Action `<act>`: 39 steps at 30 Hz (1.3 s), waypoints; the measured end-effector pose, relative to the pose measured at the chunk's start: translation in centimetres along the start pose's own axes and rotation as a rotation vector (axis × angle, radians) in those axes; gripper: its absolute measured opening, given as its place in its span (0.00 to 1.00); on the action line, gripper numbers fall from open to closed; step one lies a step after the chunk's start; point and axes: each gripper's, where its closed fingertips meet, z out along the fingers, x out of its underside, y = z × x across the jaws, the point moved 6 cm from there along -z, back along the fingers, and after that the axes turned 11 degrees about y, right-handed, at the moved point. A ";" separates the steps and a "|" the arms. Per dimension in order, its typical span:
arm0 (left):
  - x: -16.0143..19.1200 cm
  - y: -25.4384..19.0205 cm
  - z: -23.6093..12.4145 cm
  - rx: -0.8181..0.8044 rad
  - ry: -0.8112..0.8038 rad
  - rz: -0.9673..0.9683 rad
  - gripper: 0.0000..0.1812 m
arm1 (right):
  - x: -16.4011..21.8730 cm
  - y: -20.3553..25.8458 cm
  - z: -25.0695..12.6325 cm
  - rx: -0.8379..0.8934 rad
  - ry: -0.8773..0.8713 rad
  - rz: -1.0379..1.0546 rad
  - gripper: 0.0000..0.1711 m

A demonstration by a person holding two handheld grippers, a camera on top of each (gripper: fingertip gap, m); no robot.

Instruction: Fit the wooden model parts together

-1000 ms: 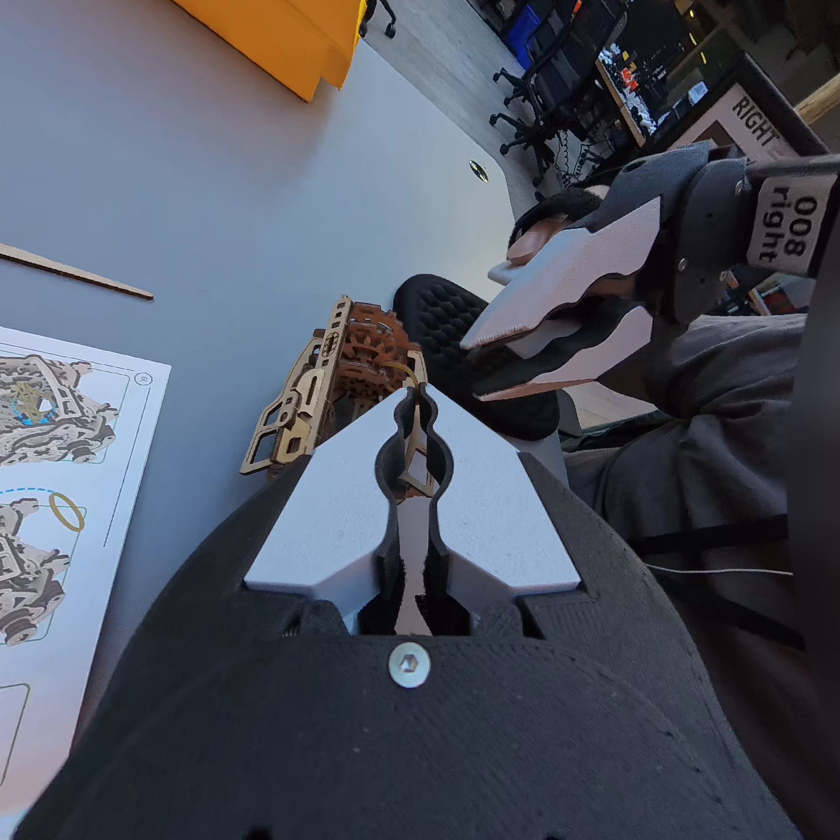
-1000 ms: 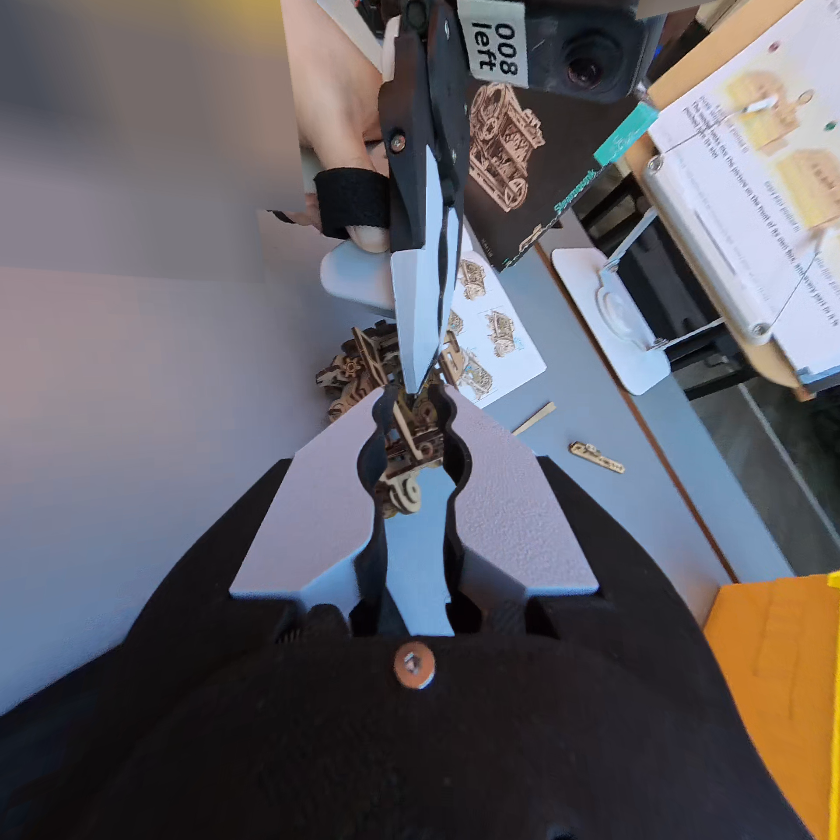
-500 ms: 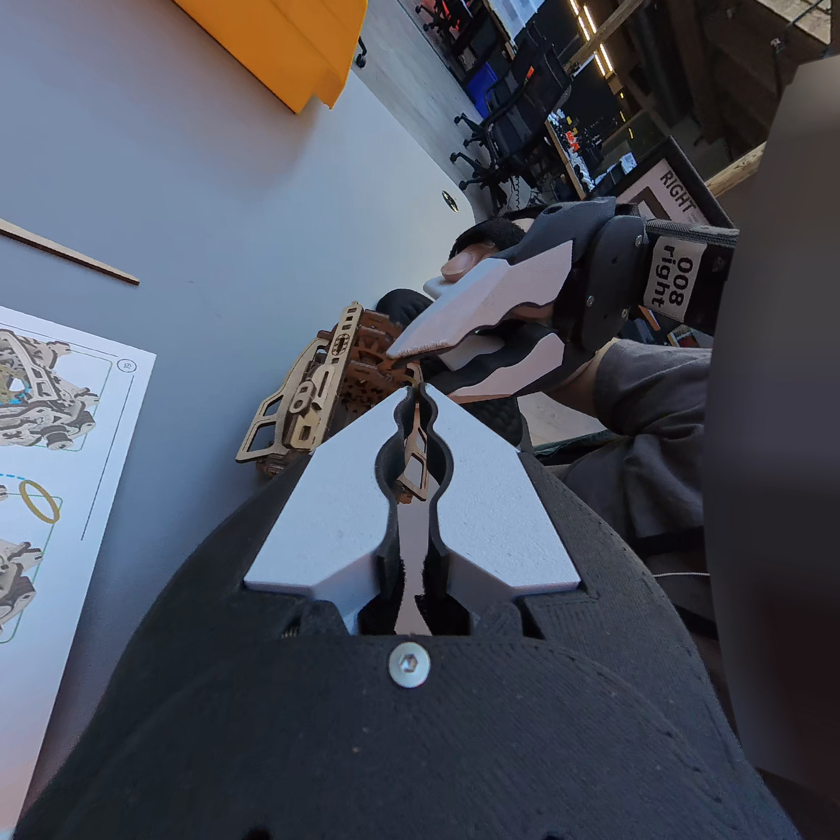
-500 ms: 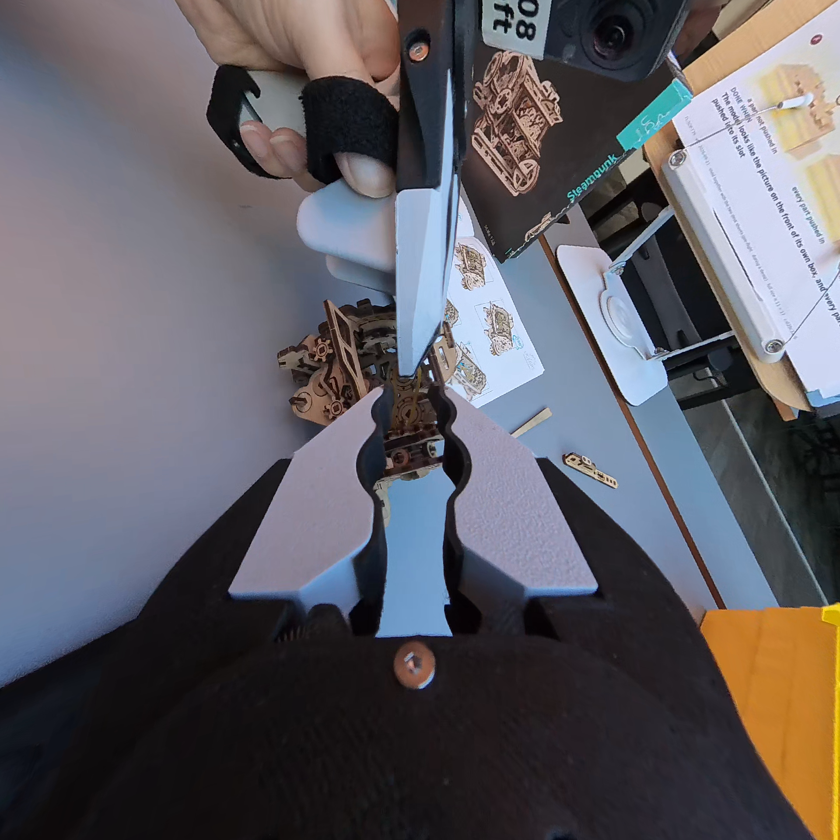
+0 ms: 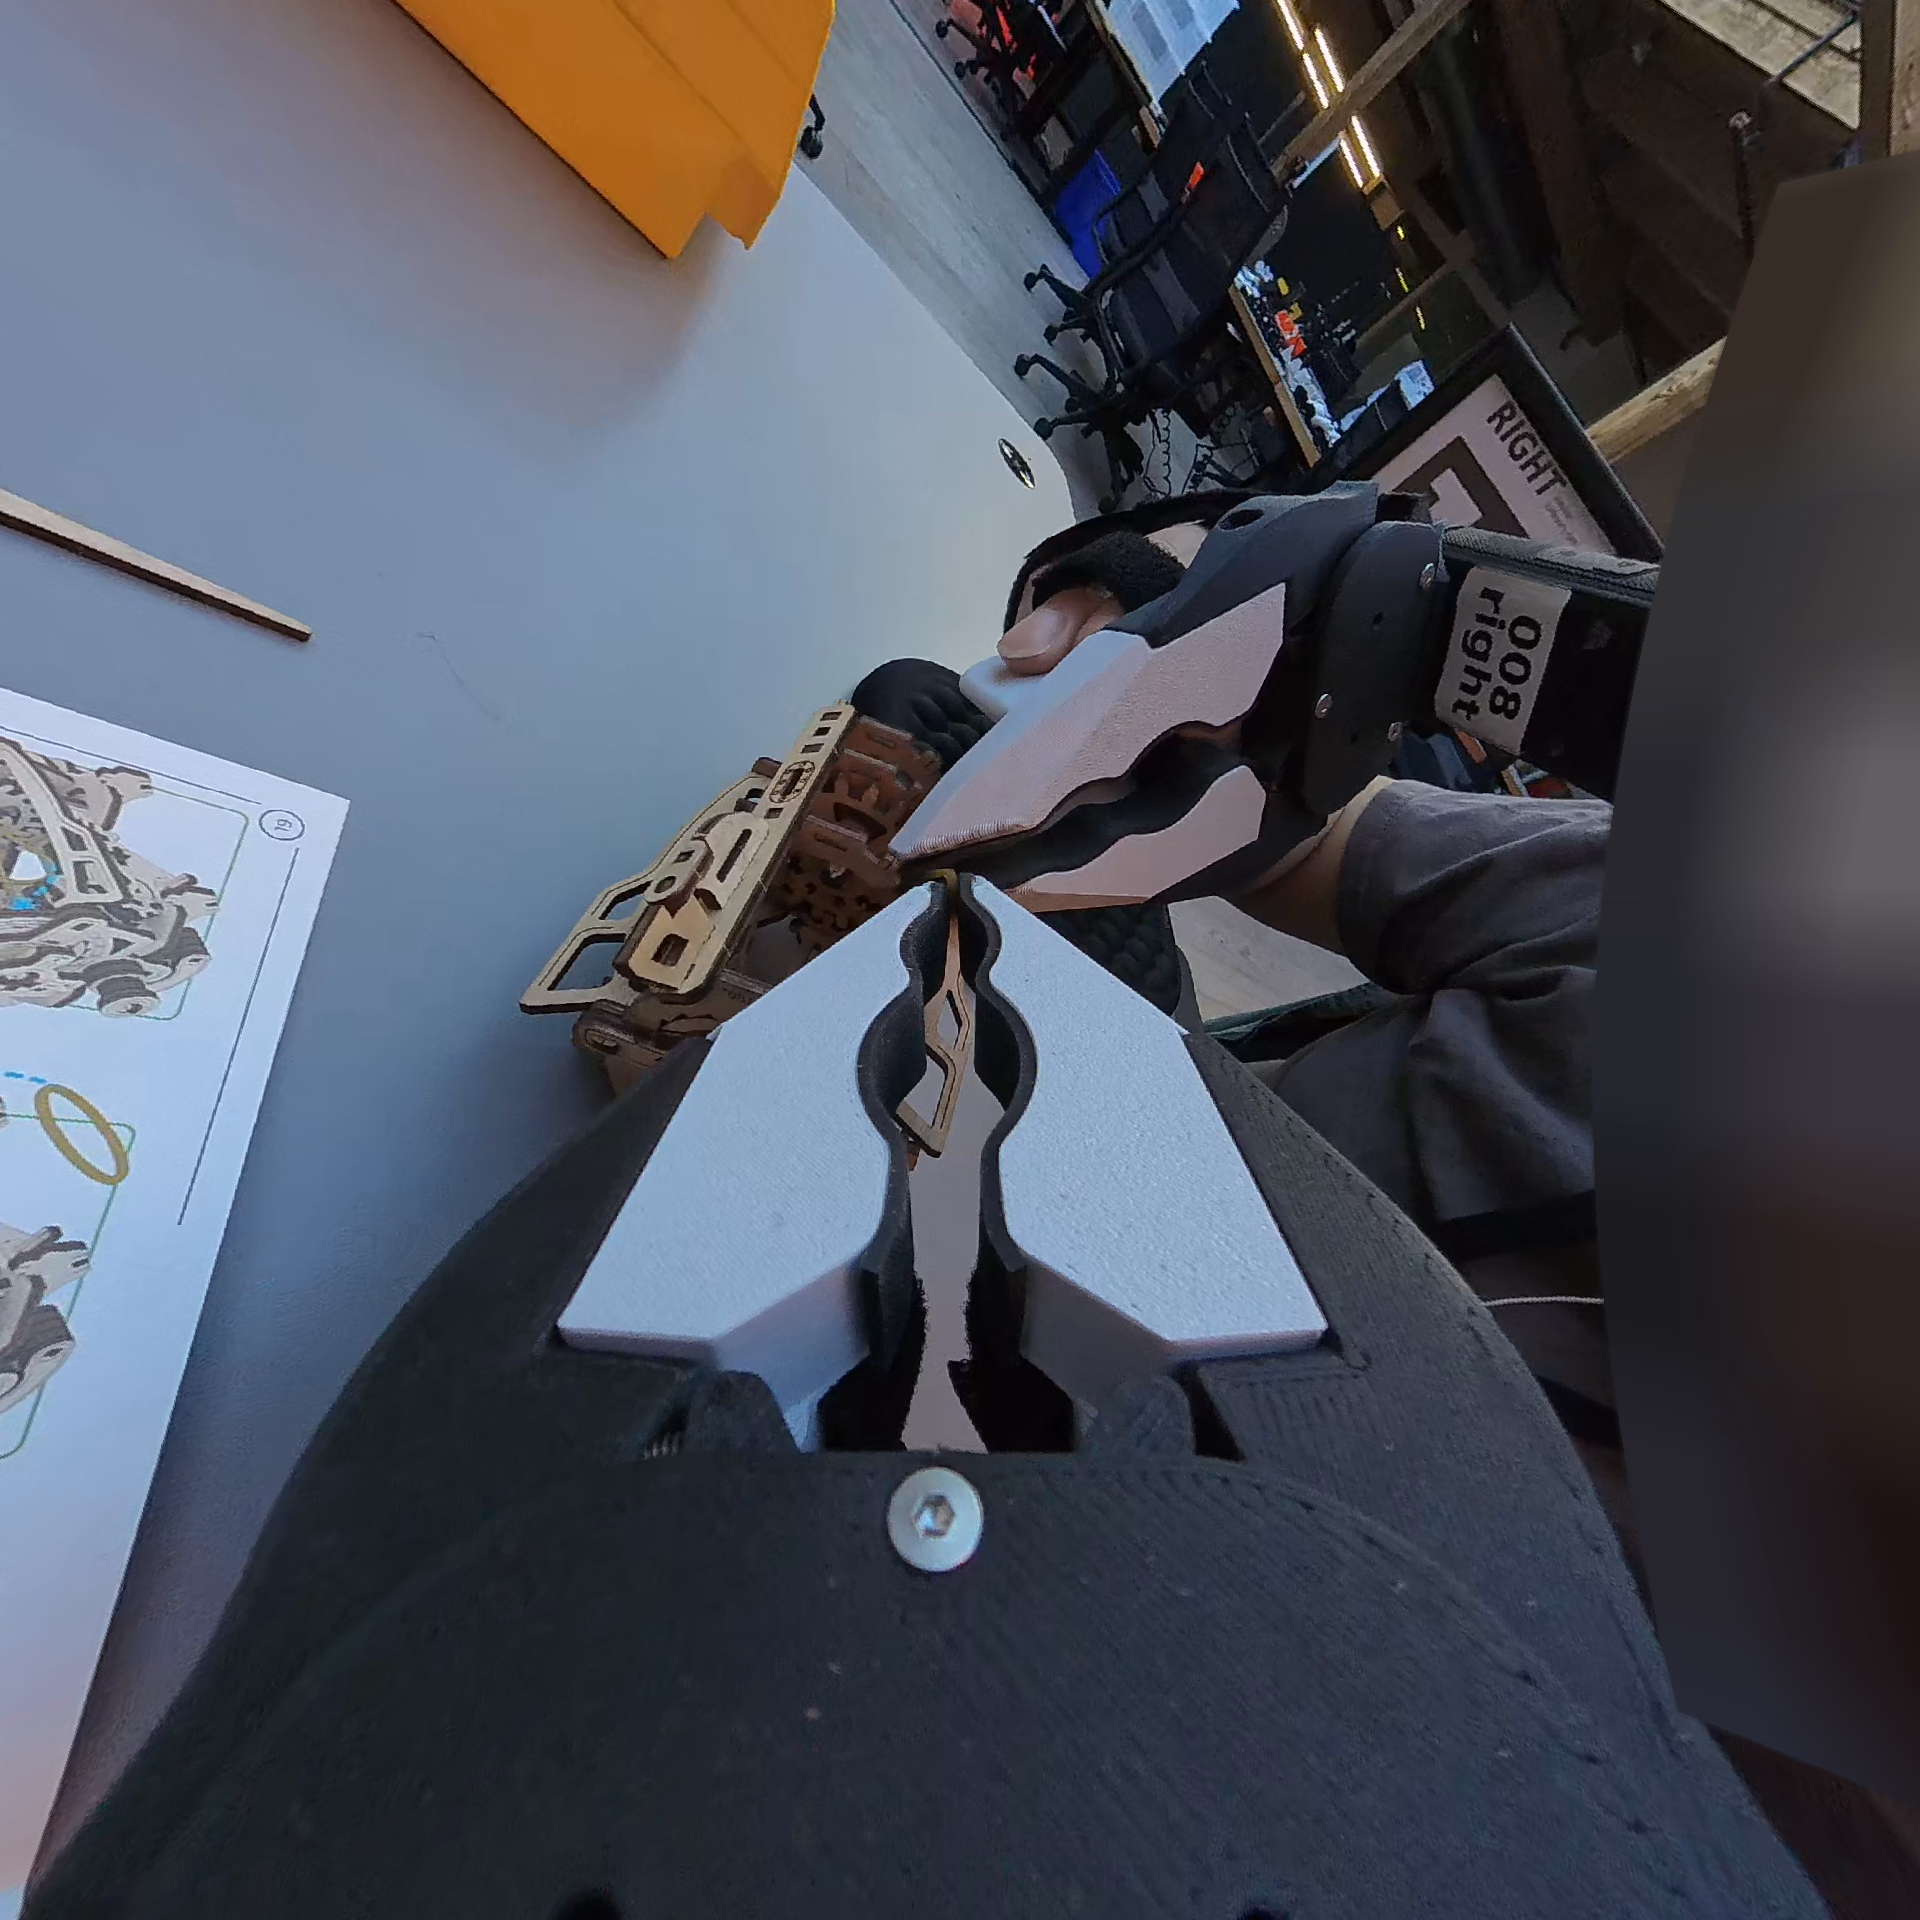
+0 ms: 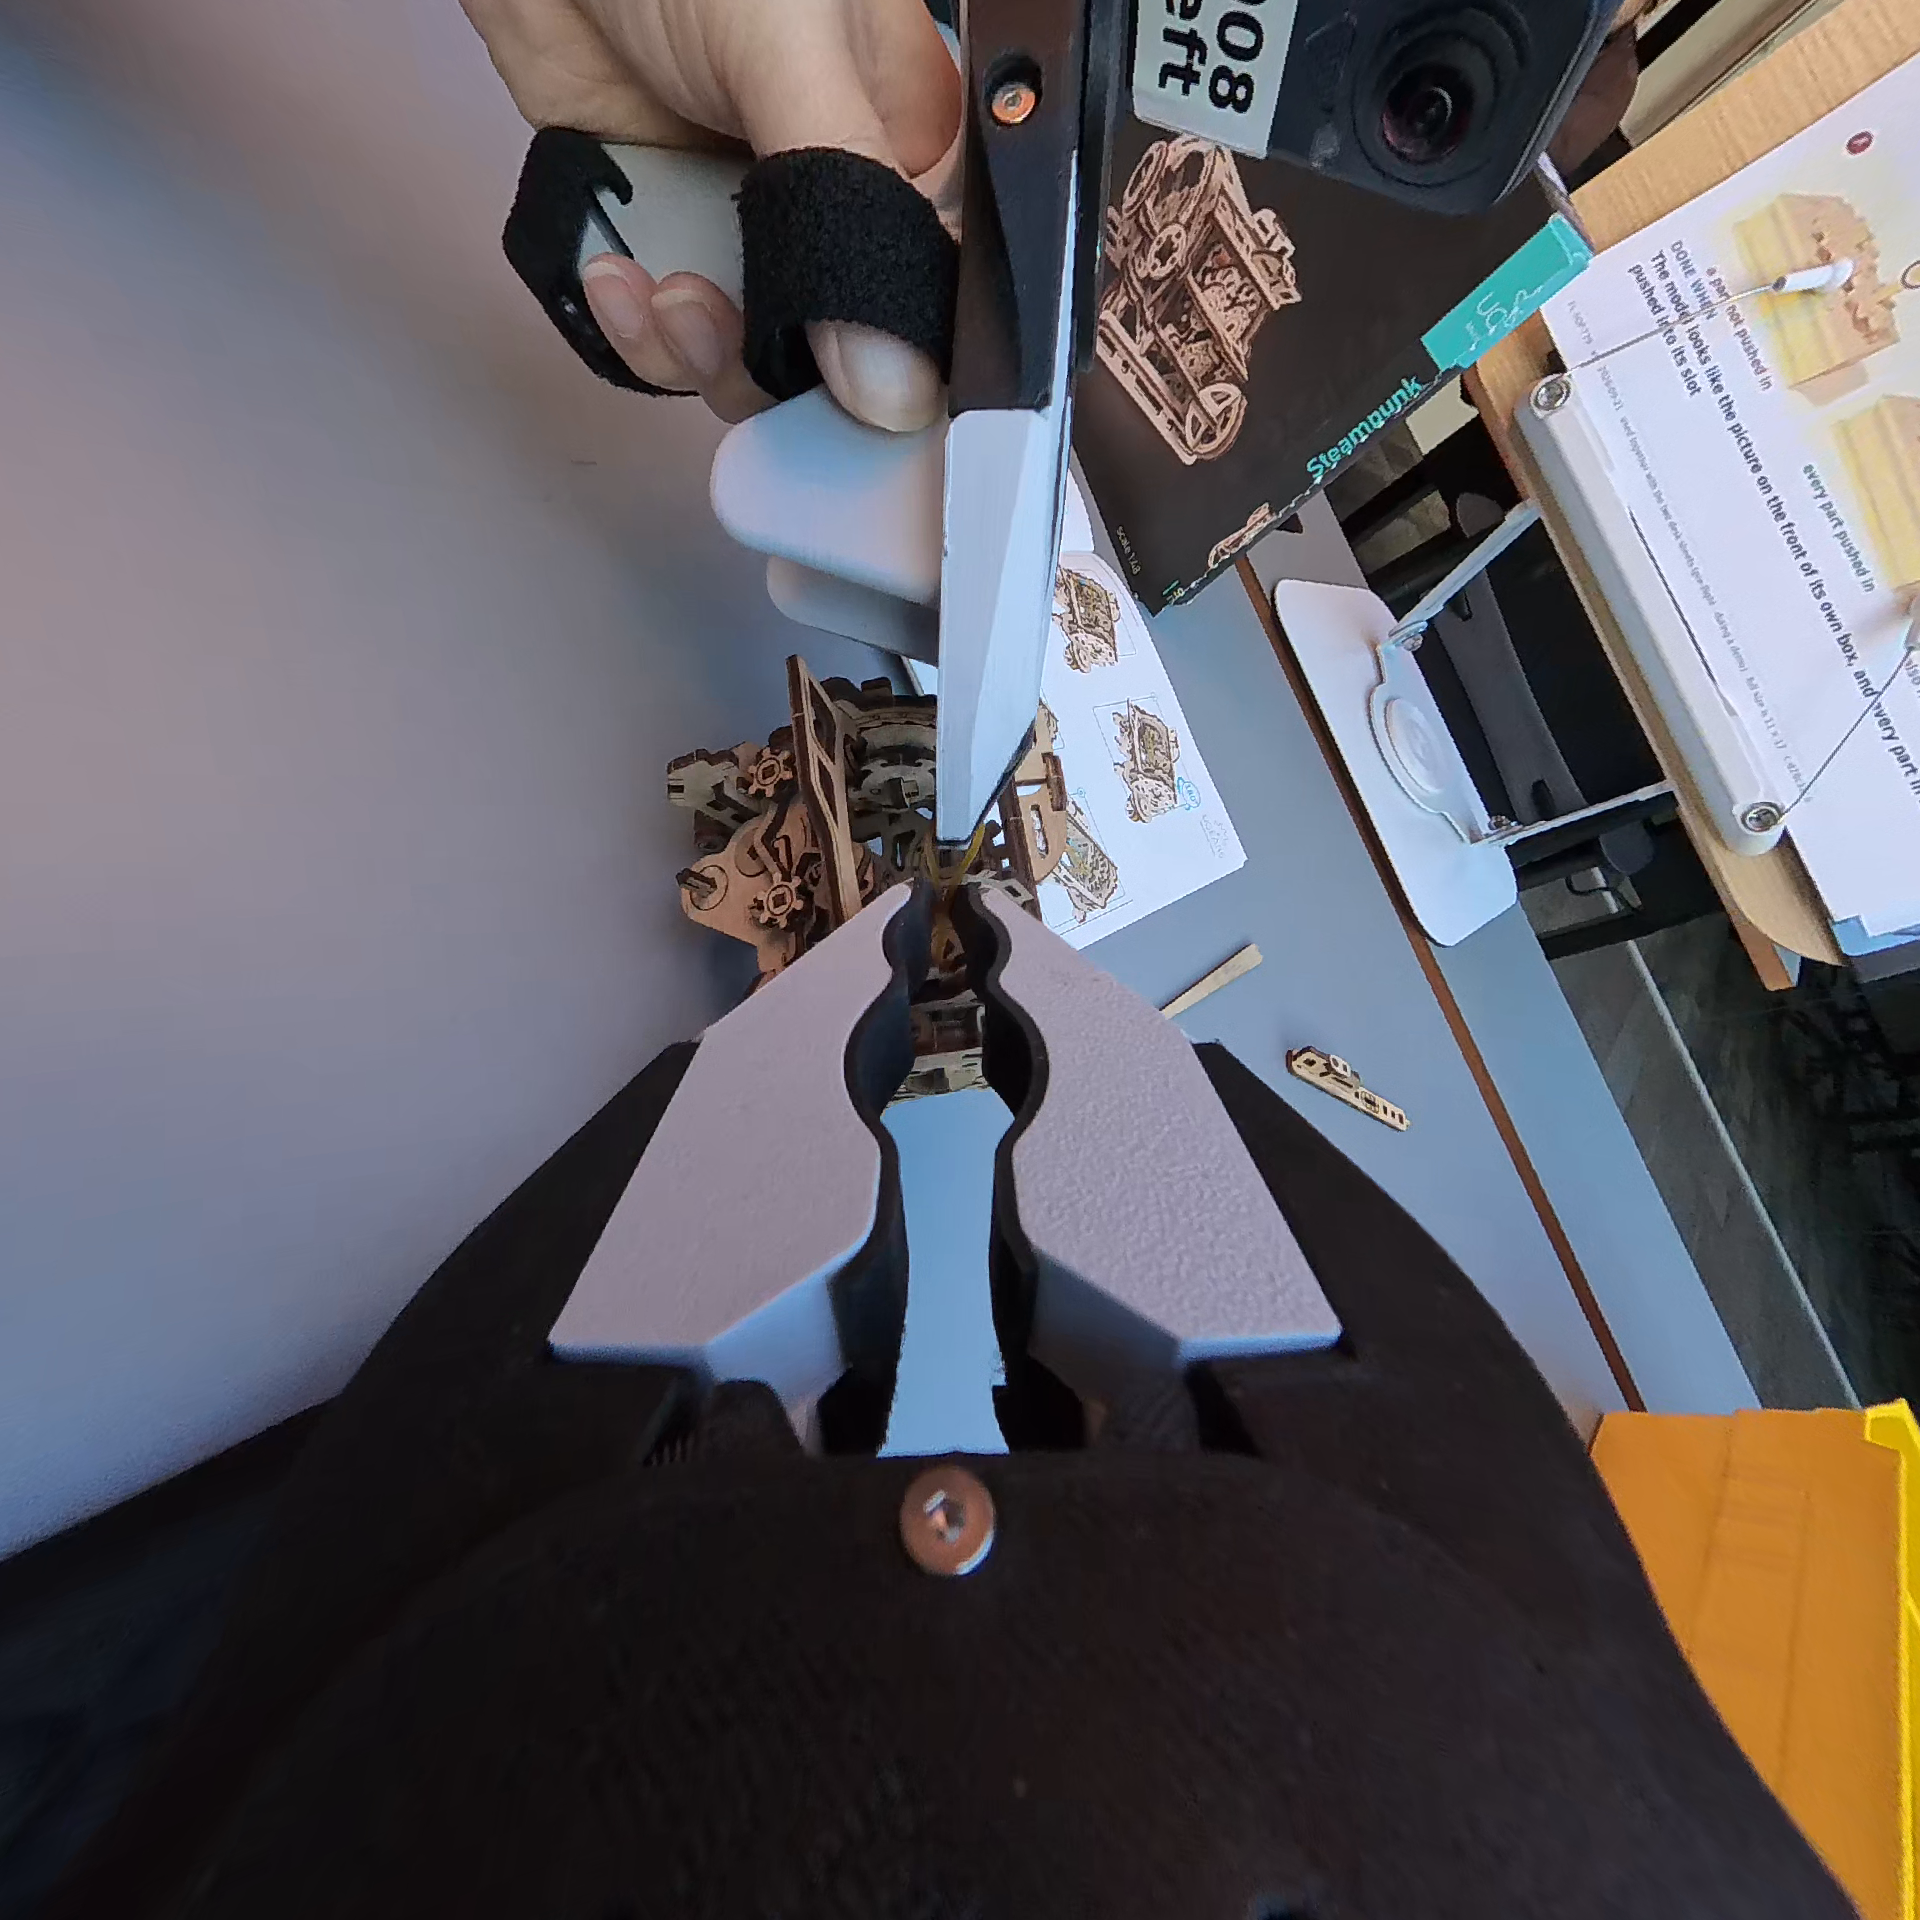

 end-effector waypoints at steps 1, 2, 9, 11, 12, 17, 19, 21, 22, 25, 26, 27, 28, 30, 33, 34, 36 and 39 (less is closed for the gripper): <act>0.0 0.0 0.0 0.002 0.001 0.000 0.00 | 0.0 0.0 0.0 0.003 -0.008 0.000 0.02; 0.1 0.0 0.0 0.002 0.003 -0.001 0.00 | 0.1 0.1 0.0 -0.003 -0.013 0.001 0.01; 0.2 0.0 0.1 -0.003 0.018 0.006 0.00 | 0.2 0.1 0.0 -0.006 -0.041 0.024 0.02; 0.2 -0.1 0.1 0.003 0.021 0.004 0.00 | 0.1 0.2 -0.1 -0.021 -0.045 0.029 0.03; 0.2 -0.1 0.1 0.003 0.020 0.005 0.00 | 0.1 0.3 -0.1 -0.030 -0.046 0.031 0.02; 0.2 -0.2 0.2 0.000 0.025 0.013 0.00 | 0.0 0.4 0.0 -0.023 -0.042 0.013 0.00; 0.2 -0.2 0.1 -0.001 0.023 0.012 0.00 | 0.0 0.5 0.0 -0.017 -0.037 0.001 0.00; 0.2 -0.1 0.0 -0.006 0.019 0.013 0.00 | 0.0 0.5 -0.1 -0.011 -0.043 -0.005 0.00; 0.2 -0.1 -0.1 -0.012 0.013 0.014 0.00 | 0.0 0.5 0.0 -0.014 -0.042 0.002 0.00; 0.0 0.0 -0.3 -0.028 -0.009 0.020 0.05 | 0.1 0.4 0.0 -0.031 -0.038 0.018 0.00; -0.1 -0.1 -0.5 -0.030 -0.014 0.023 0.07 | 0.2 0.4 0.0 -0.037 -0.036 0.020 0.00; -0.3 -0.2 -0.7 -0.033 -0.024 0.030 0.12 | 0.2 0.5 0.0 -0.042 -0.033 0.020 0.00; -0.4 -0.4 -0.9 -0.036 -0.035 0.042 0.16 | 0.2 0.5 0.0 -0.045 -0.031 0.019 0.00; -0.9 -1.0 -1.8 -0.047 -0.073 0.100 0.25 | 0.2 0.5 0.1 -0.045 -0.030 0.016 0.00; -1.3 -0.9 -3.8 -0.178 -0.154 0.311 0.47 | 0.3 0.5 0.0 -0.050 -0.025 0.016 0.00; -1.2 -0.4 -4.4 -0.244 -0.180 0.393 0.54 | 0.3 0.5 0.0 -0.052 -0.025 0.017 0.00; -0.6 0.2 -5.1 -0.261 -0.247 0.482 0.57 | 0.3 0.5 0.0 -0.055 -0.023 0.015 0.00; -0.1 0.8 -4.2 -0.144 -0.262 0.454 0.57 | 0.3 0.5 0.0 -0.061 -0.020 0.012 0.00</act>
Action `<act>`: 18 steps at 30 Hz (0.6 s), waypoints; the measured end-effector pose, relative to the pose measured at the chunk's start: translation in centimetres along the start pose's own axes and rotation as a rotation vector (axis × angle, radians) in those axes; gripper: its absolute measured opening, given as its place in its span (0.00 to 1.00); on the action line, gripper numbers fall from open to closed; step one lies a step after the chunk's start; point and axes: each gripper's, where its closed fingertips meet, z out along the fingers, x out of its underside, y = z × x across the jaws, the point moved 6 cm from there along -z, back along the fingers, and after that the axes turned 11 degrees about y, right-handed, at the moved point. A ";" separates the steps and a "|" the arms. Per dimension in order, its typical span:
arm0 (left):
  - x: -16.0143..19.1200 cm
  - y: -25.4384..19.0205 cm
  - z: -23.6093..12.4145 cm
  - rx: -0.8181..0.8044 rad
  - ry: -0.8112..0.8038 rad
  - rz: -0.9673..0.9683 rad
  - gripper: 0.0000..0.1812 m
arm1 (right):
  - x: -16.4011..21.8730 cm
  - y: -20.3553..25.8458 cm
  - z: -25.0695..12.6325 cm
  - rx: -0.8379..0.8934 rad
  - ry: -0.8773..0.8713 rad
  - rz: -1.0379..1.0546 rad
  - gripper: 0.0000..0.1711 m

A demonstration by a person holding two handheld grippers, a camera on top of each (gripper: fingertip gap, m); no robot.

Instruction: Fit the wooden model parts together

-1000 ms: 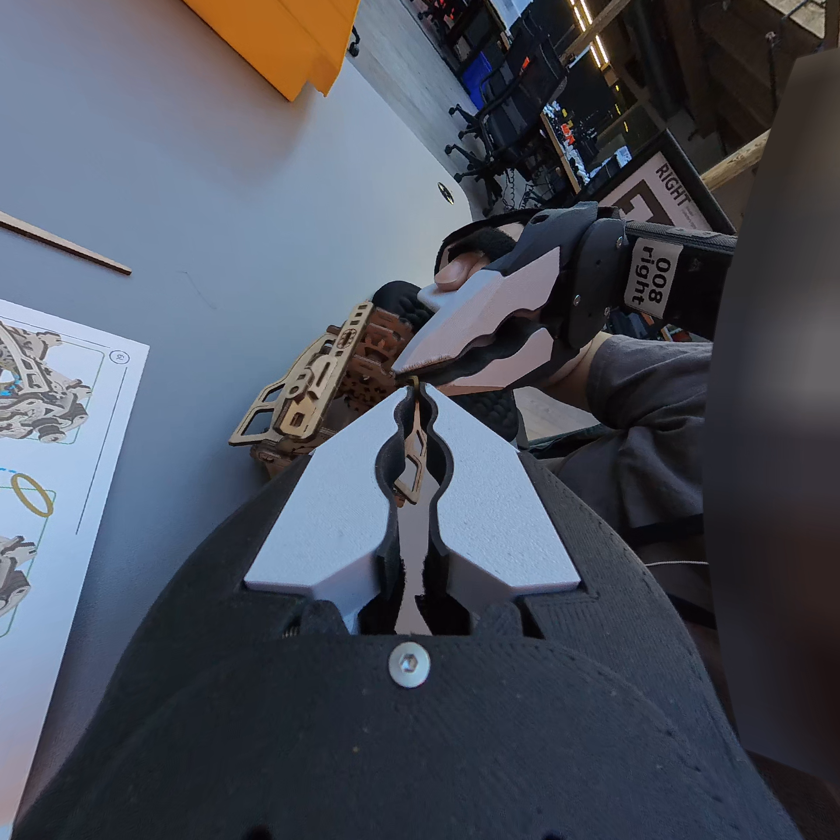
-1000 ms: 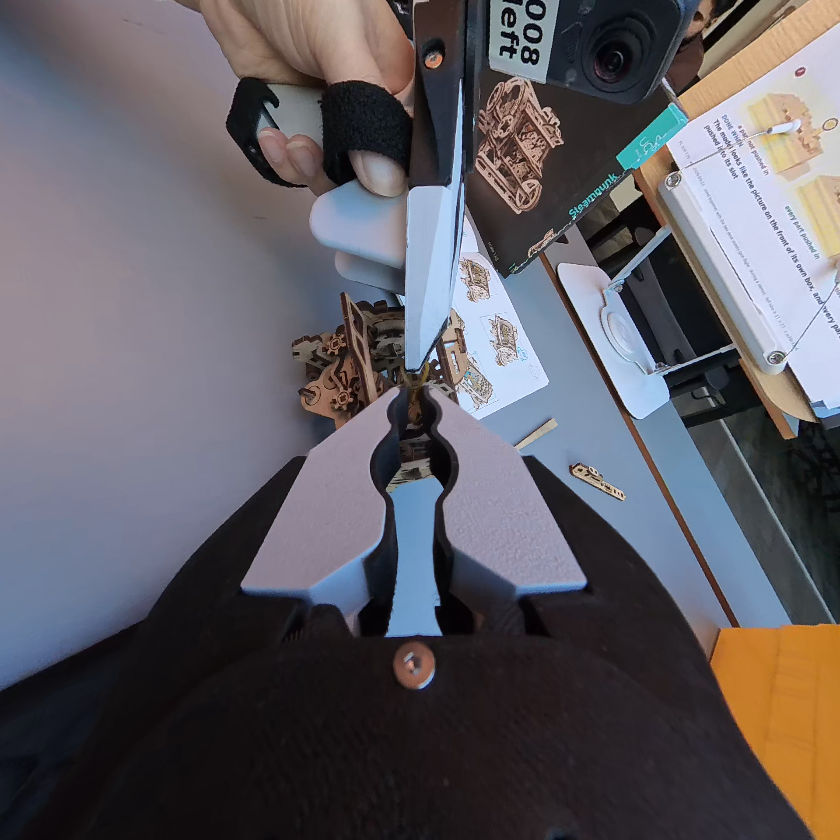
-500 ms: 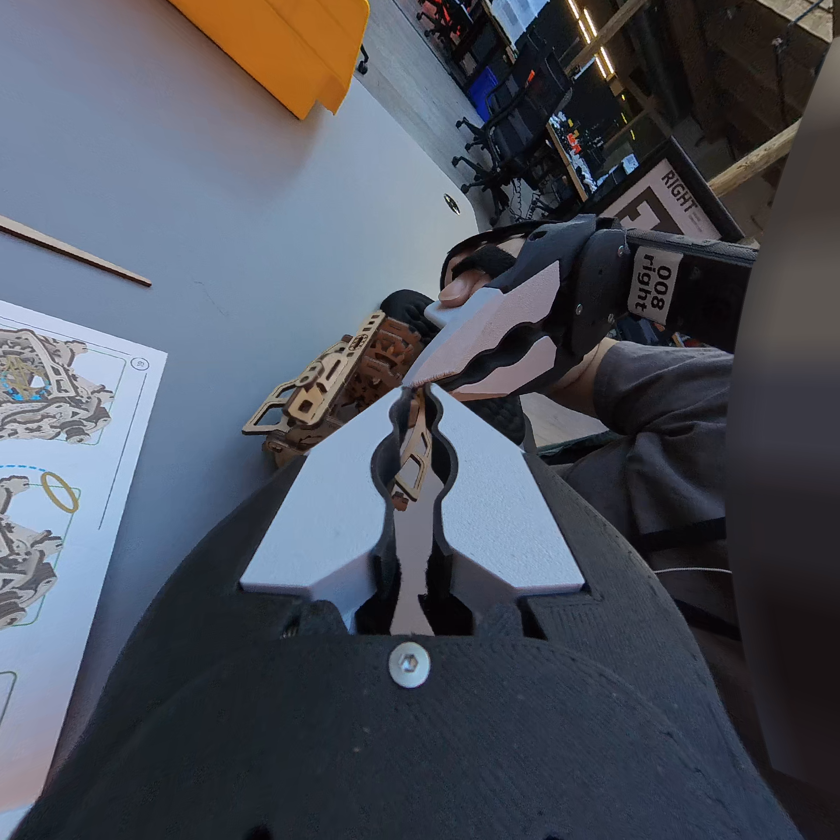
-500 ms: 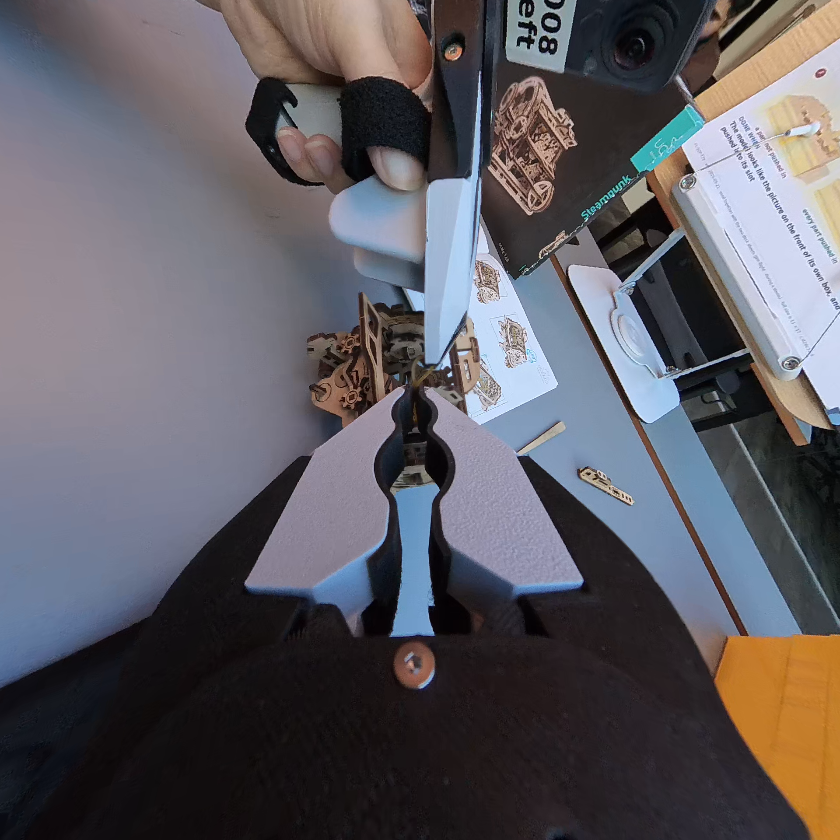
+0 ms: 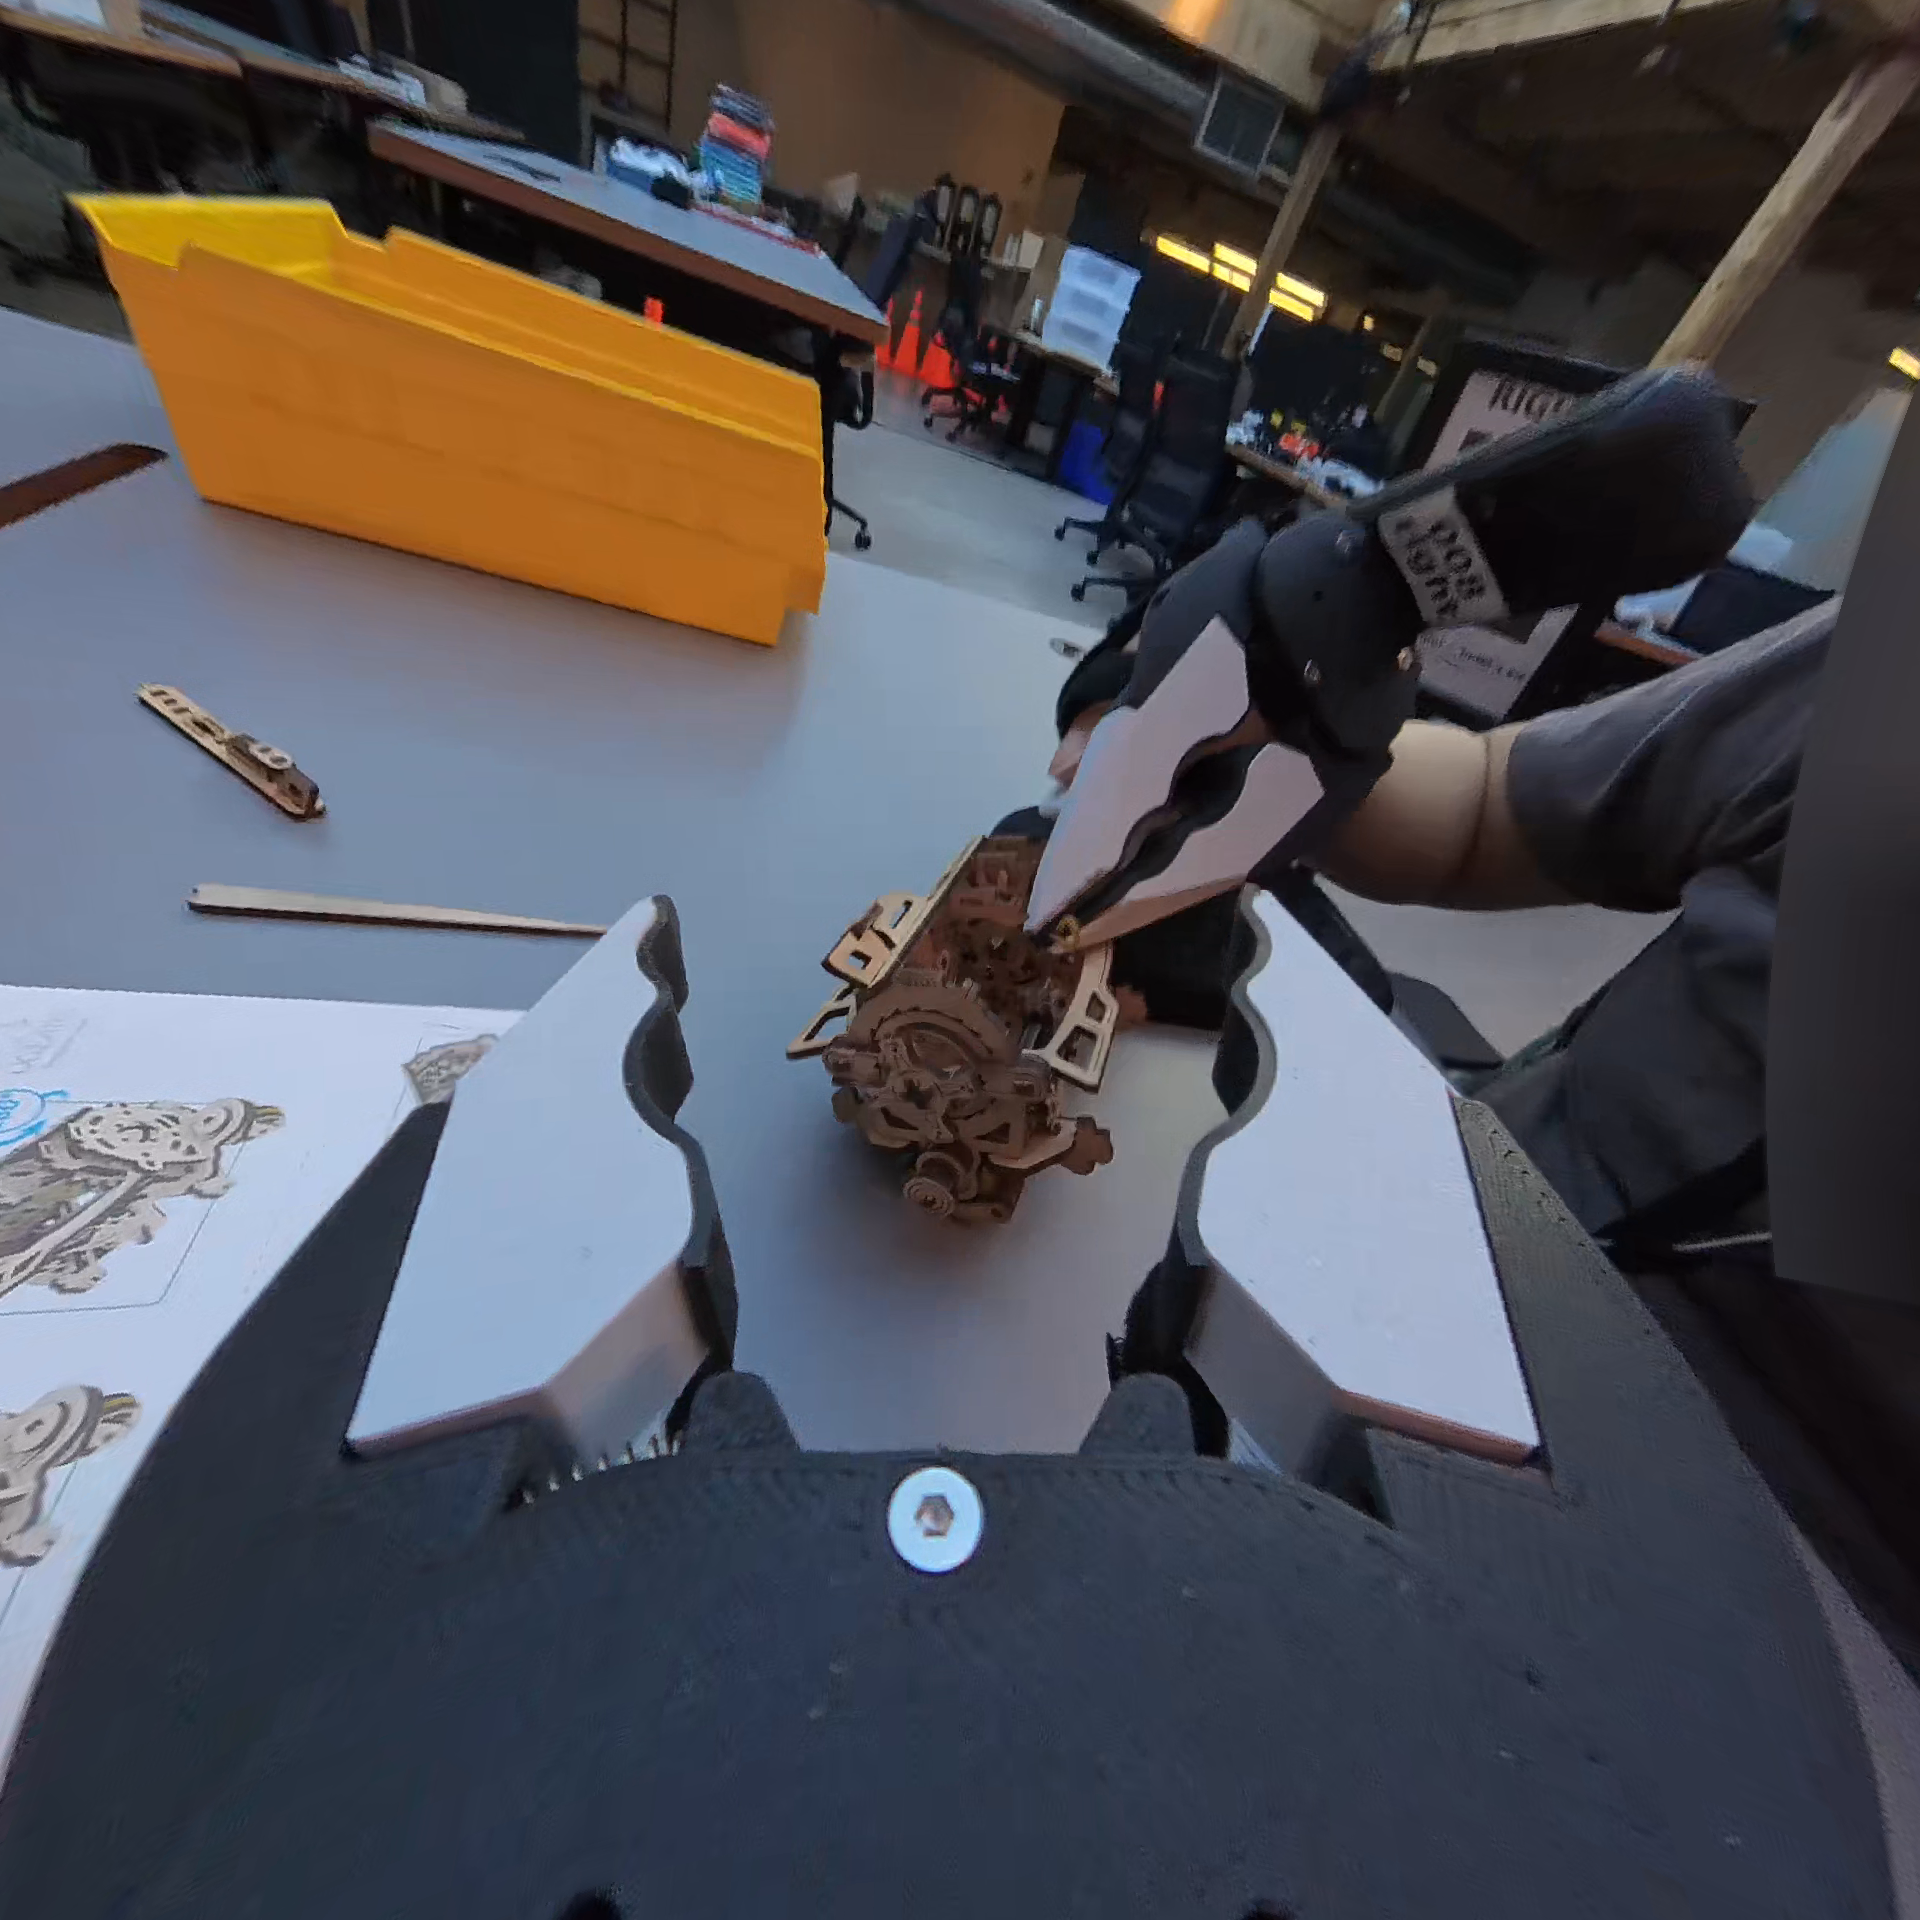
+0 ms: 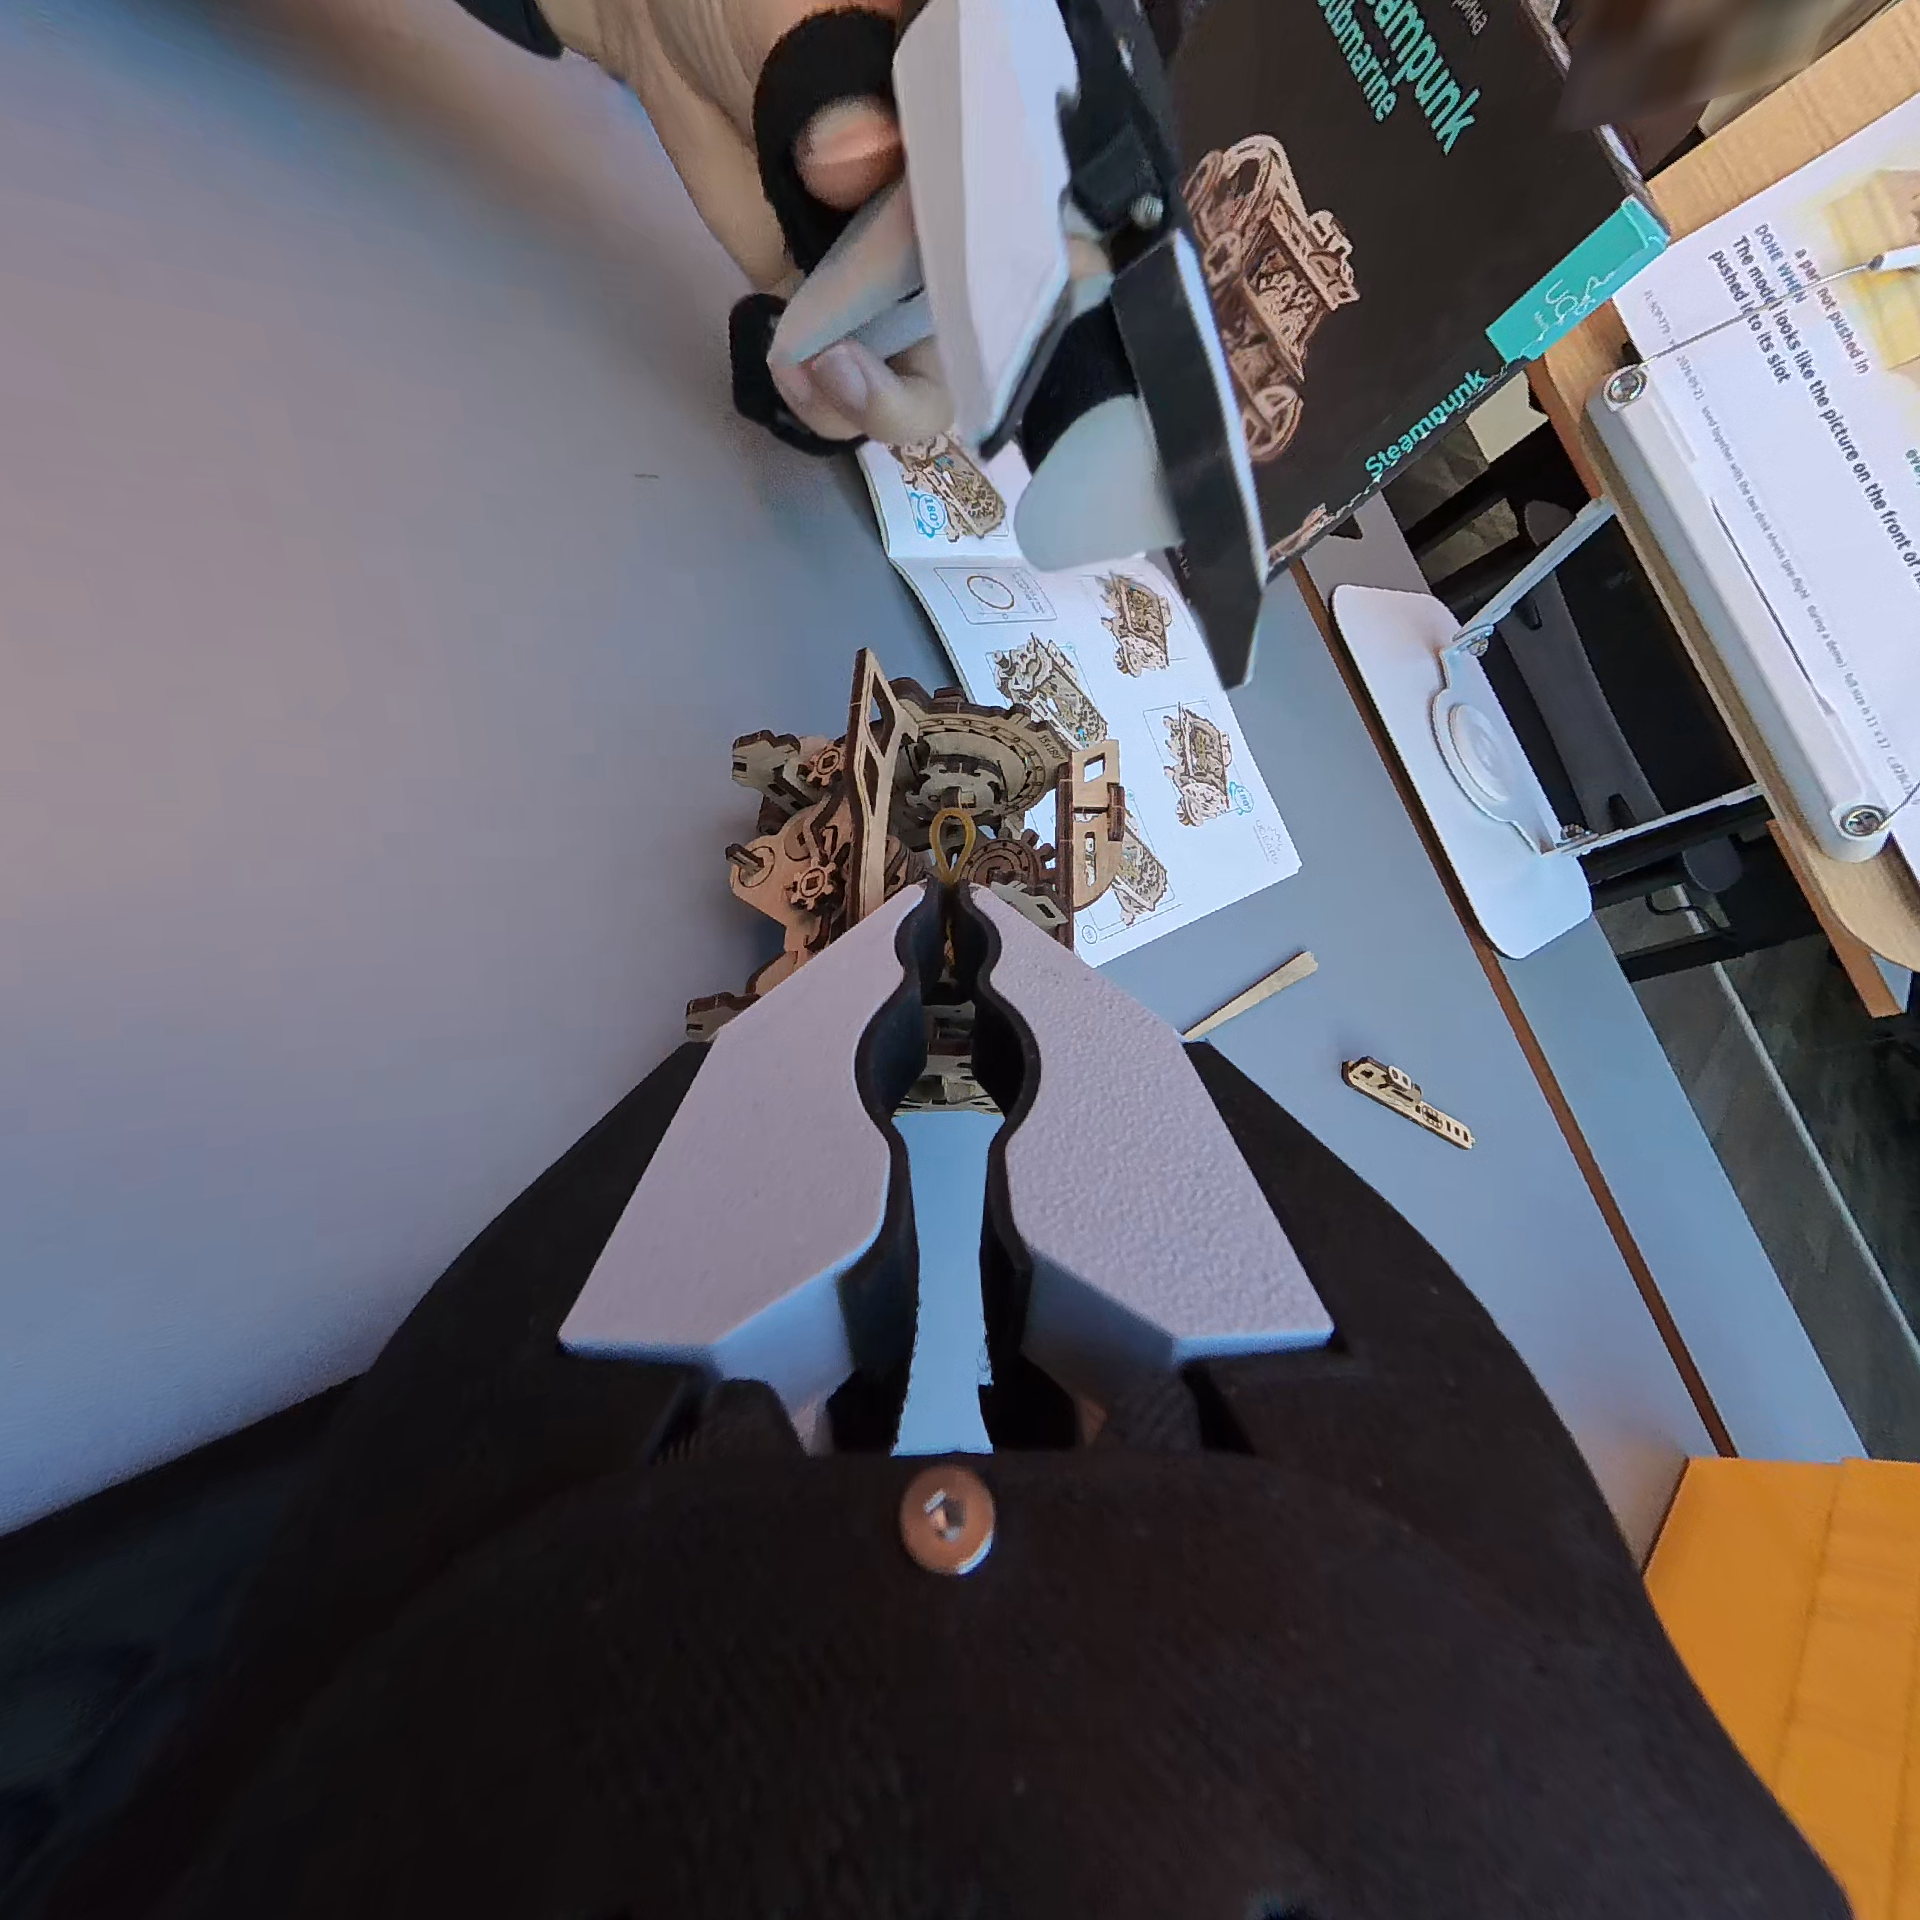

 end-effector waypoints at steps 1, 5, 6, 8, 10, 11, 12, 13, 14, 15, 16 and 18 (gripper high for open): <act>0.6 0.2 0.5 -0.001 0.050 0.021 0.57 | 0.0 0.0 0.0 0.000 0.001 0.000 0.00; 1.7 0.5 1.6 -0.007 0.138 0.088 0.59 | 0.0 0.0 0.1 0.000 0.004 -0.006 0.00; 1.8 0.6 1.7 0.001 0.148 0.091 0.59 | 0.0 0.0 0.1 0.000 0.003 -0.008 0.00; 2.1 0.7 1.8 0.016 0.156 0.091 0.59 | -0.1 0.0 0.1 -0.004 0.003 -0.010 0.00; 2.1 0.6 1.9 0.048 0.158 0.088 0.59 | 0.0 0.1 0.2 -0.006 0.005 -0.013 0.00; 2.0 0.4 1.9 0.061 0.154 0.095 0.59 | 0.0 0.1 0.2 -0.009 0.003 -0.012 0.00; 2.0 0.3 1.9 0.076 0.152 0.101 0.59 | -0.1 0.1 0.2 -0.012 0.001 -0.013 0.00; 2.0 0.1 2.0 0.085 0.156 0.108 0.59 | -0.1 0.1 0.2 -0.009 0.001 -0.015 0.00; 2.2 0.0 2.2 0.089 0.166 0.113 0.59 | -0.1 0.1 0.1 -0.008 0.001 -0.016 0.00; 2.3 0.0 2.4 0.087 0.182 0.116 0.58 | -0.1 0.1 0.1 -0.013 -0.002 -0.010 0.00; 2.4 -0.1 2.6 0.083 0.196 0.122 0.58 | 0.0 0.1 0.2 -0.024 -0.007 0.001 0.00; 2.4 -0.1 2.9 0.069 0.202 0.137 0.58 | 0.0 0.0 0.2 -0.038 -0.017 0.022 0.00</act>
